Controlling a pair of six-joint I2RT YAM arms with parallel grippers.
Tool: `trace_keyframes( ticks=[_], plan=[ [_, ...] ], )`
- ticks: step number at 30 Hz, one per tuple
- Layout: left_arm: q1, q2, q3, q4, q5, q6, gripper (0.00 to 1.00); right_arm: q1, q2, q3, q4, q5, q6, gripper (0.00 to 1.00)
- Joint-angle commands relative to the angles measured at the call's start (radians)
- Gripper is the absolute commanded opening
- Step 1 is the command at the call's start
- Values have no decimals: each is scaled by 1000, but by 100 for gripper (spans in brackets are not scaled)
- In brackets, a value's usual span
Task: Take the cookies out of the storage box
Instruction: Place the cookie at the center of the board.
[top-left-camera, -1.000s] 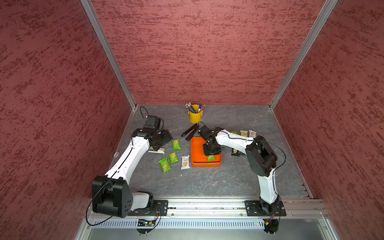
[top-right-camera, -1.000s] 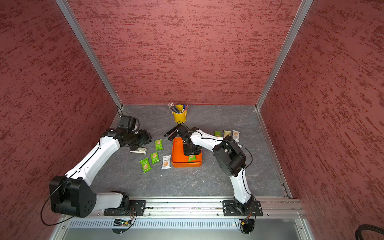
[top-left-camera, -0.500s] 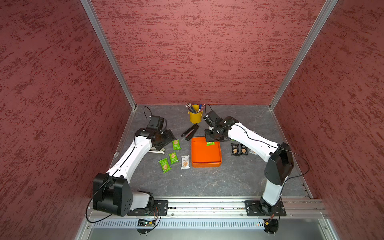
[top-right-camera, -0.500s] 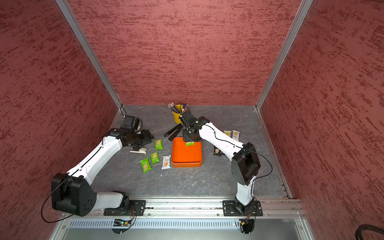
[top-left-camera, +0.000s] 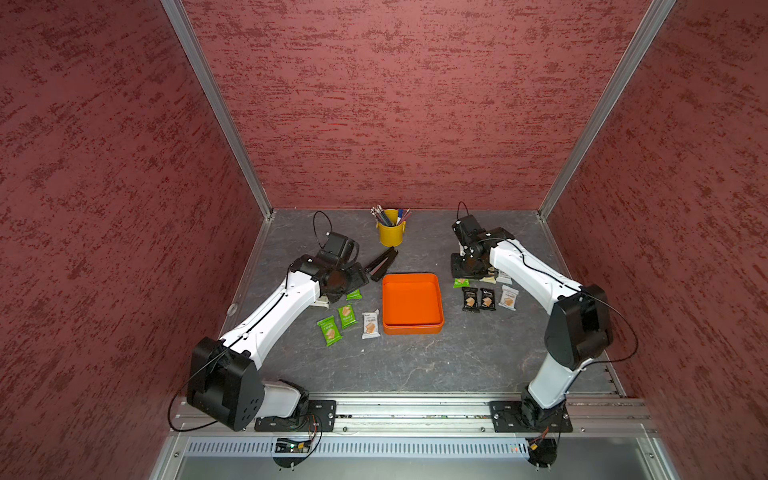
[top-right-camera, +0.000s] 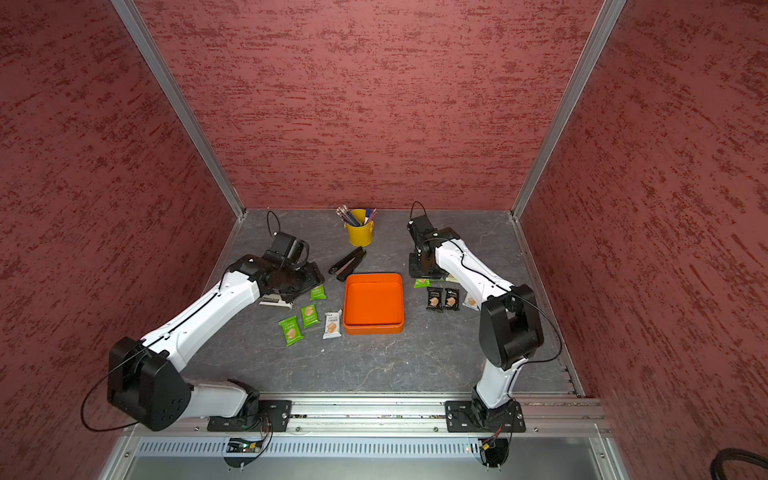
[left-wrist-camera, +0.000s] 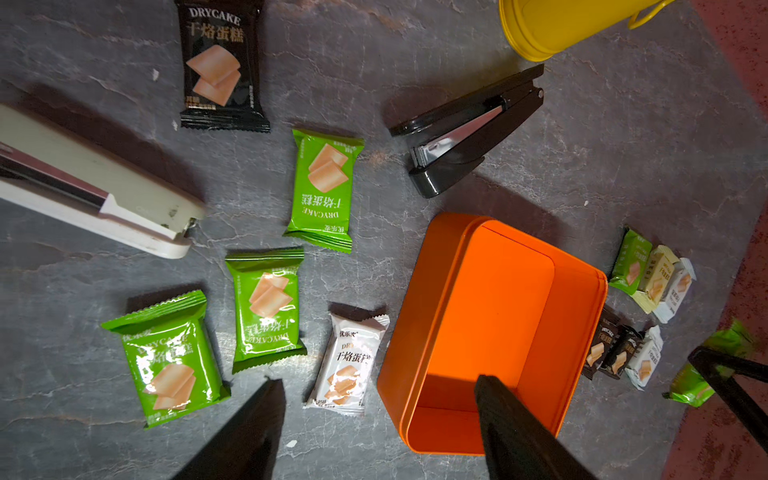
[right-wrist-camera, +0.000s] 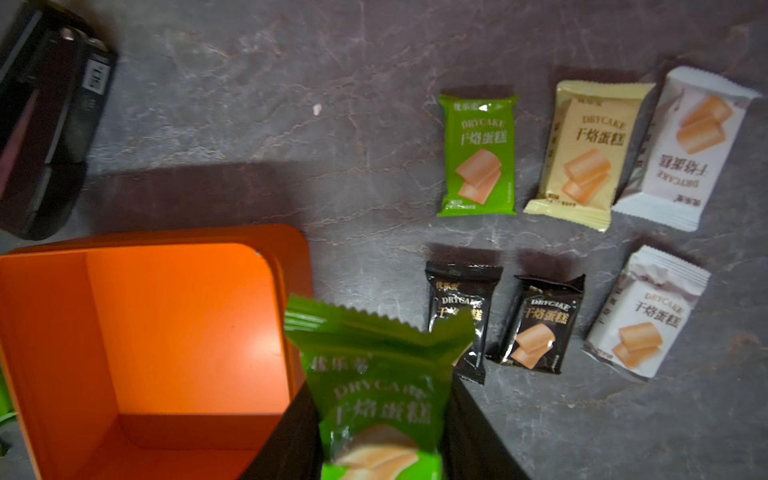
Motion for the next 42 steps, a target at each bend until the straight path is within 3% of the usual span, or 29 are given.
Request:
trace_keyframes(
  ticks=[1, 20, 26, 30, 36, 40, 42],
  plan=[
    [-15, -23, 29, -54, -59, -30, 76, -2, 45, -16, 64, -39, -33, 40],
    [-39, -195, 2, -254, -173, -105, 76, -5, 275, 41, 155, -122, -49, 45],
    [-32, -213, -32, -211, -190, -56, 78, -5, 235, 31, 150, -80, -42, 65],
    [25, -235, -116, -63, -180, 75, 79, -6, 125, -21, 168, 12, -41, 68],
    [193, -398, -373, 396, -186, 268, 81, -25, -139, -204, 286, 163, -70, 68],
    [292, -419, -568, 779, -151, 457, 86, -36, -371, -484, 593, 261, -158, 68],
    [342, -368, -603, 862, -155, 485, 91, -42, -467, -657, 816, 308, -204, 68]
  ],
)
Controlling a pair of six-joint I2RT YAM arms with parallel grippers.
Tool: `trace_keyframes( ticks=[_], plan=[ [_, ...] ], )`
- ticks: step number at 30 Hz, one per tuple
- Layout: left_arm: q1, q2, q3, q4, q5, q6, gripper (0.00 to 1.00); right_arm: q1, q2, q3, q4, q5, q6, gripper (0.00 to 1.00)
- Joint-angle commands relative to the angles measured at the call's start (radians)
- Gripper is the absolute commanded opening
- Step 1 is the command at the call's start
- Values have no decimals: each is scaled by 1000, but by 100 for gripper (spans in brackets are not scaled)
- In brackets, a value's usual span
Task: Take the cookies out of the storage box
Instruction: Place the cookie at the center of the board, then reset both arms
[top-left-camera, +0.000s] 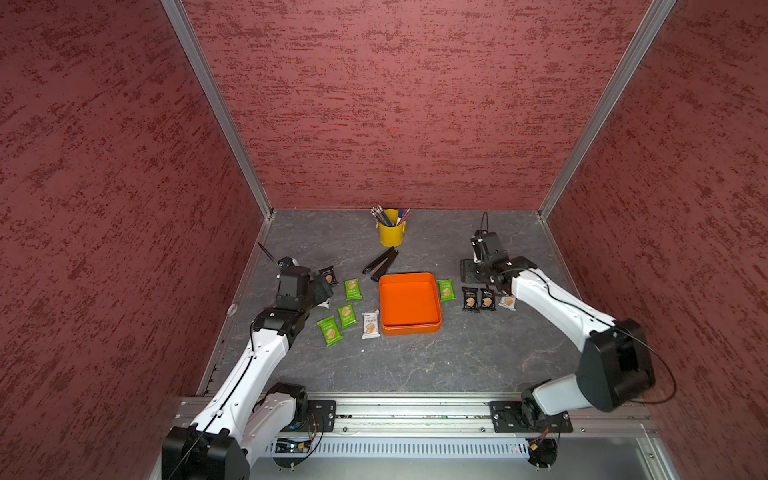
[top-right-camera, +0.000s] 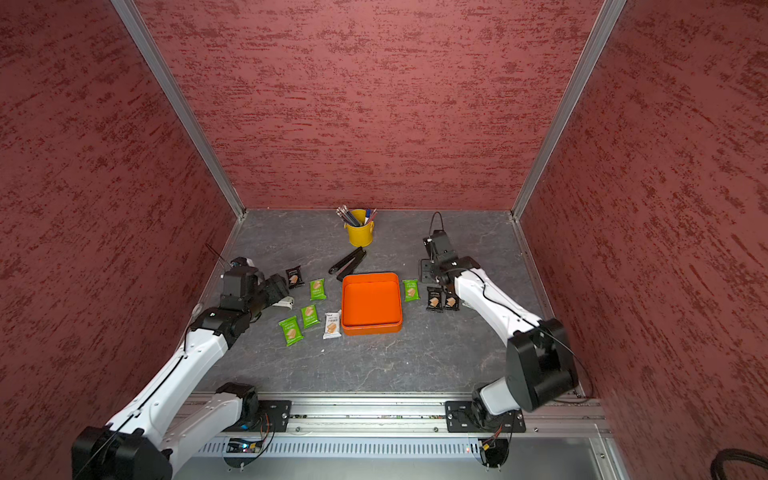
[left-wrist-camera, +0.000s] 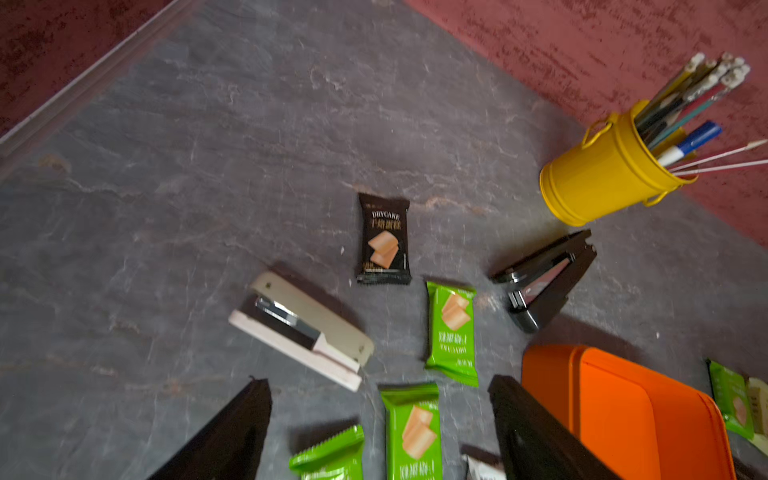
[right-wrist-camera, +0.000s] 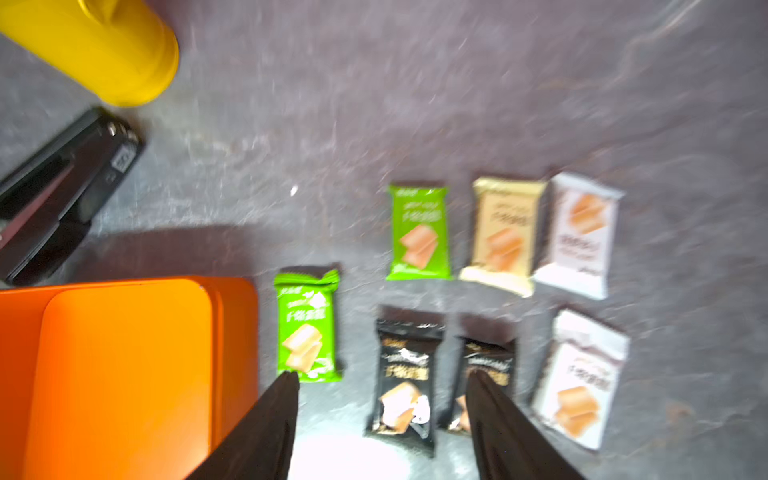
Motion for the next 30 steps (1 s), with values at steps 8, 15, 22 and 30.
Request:
trace_keyframes(
  ticks=[8, 15, 22, 30],
  plan=[
    [166, 309, -67, 627, 130, 374, 93, -135, -103, -383, 789, 106, -236, 70],
    [181, 524, -60, 888, 172, 383, 97, -226, 43, -475, 1045, 57, -279, 69],
    [162, 562, -236, 1227, 230, 427, 100, -295, 135, -598, 1358, -84, -287, 98],
    [141, 575, -222, 1230, 173, 439, 100, -300, 166, -621, 1432, -81, -282, 98]
  ],
)
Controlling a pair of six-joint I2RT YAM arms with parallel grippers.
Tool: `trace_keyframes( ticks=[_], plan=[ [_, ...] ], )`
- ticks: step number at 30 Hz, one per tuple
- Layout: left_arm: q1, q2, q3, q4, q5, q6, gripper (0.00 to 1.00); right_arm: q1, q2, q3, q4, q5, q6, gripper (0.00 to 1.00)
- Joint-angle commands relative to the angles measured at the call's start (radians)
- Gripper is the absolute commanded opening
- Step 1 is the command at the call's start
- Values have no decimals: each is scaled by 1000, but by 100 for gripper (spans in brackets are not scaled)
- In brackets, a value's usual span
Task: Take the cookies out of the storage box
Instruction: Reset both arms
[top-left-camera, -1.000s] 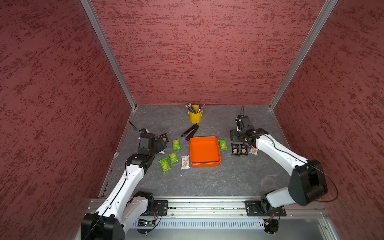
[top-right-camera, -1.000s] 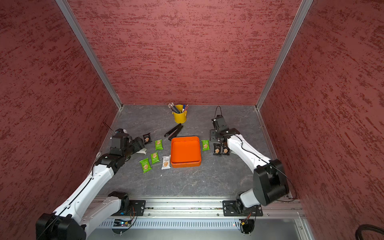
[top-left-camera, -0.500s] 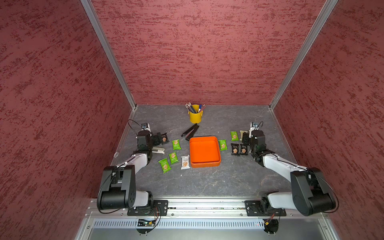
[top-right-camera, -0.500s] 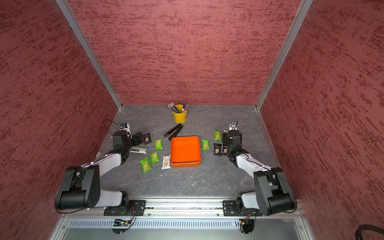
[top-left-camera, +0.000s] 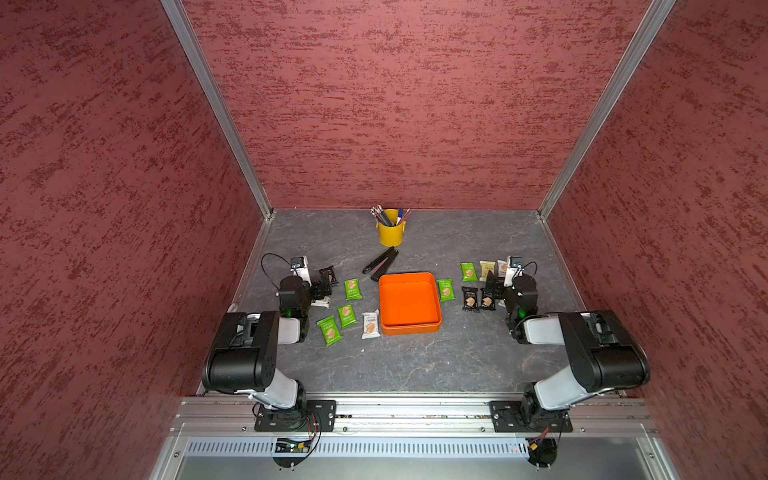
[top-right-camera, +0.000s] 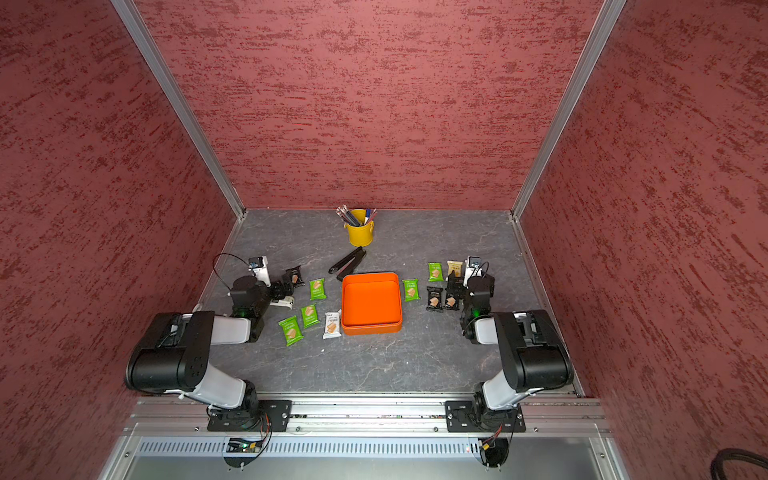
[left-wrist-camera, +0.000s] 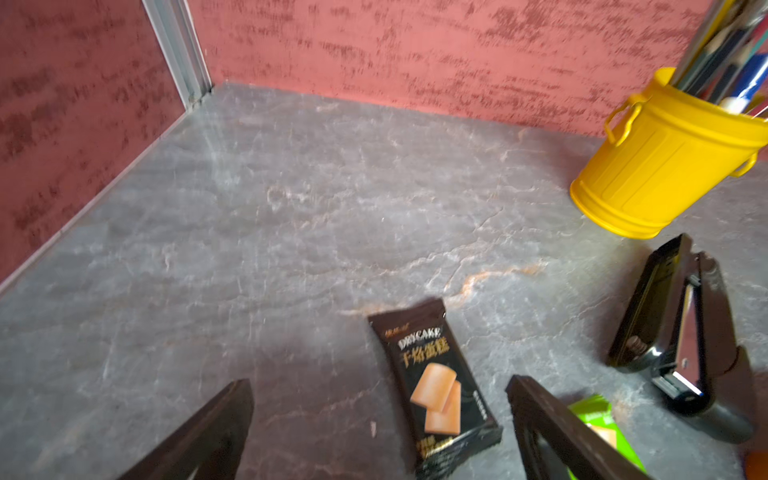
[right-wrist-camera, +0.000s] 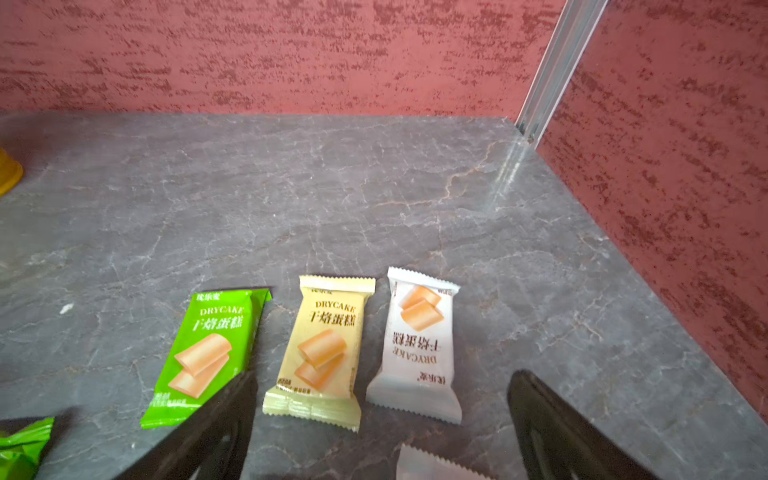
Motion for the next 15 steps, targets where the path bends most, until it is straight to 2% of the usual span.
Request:
trace_keyframes(
  ticks=[1, 7, 8, 9, 10, 15],
  plan=[
    [-12, -1, 16, 74, -26, 28, 100, 5, -4, -7, 93, -31, -3, 98],
    [-23, -2, 17, 74, -55, 31, 100, 11, 1, -31, 143, -58, -25, 98],
    [-22, -1, 17, 74, -55, 31, 100, 9, 1, 0, 74, -67, -20, 98],
    [-23, 0, 17, 75, -55, 31, 100, -27, -6, 25, 25, -127, 2, 98],
    [-23, 0, 17, 76, -55, 30, 100, -40, -4, 30, 24, -155, 12, 99],
    [-23, 0, 17, 76, -54, 31, 100, -41, -9, 21, 34, -153, 9, 98]
  ],
)
